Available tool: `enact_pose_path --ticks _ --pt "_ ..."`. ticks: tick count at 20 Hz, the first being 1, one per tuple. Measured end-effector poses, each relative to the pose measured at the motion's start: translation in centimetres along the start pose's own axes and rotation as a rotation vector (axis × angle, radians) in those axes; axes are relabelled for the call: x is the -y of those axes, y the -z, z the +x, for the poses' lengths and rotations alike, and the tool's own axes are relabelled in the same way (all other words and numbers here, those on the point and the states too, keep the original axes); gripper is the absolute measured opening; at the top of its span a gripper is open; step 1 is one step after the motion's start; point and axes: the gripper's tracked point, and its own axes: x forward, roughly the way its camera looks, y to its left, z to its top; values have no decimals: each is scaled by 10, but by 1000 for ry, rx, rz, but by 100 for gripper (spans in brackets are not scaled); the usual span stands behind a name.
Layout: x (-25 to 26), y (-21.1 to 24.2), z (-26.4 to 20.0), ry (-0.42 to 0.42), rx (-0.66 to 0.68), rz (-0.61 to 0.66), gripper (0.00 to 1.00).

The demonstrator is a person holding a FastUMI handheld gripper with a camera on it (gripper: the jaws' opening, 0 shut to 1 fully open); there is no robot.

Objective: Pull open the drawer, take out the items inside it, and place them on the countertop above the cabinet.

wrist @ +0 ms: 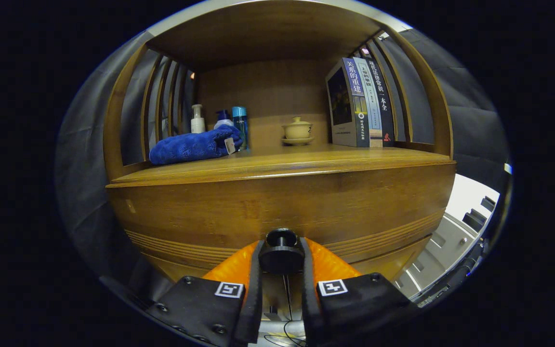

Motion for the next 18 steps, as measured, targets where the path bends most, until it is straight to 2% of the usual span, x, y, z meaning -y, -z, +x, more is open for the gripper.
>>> enact_pose_path --ticks 2,18 --pt "-1 0 -3 15 4 6 37" --pt "-2 22 -88 27 -49 18 36"
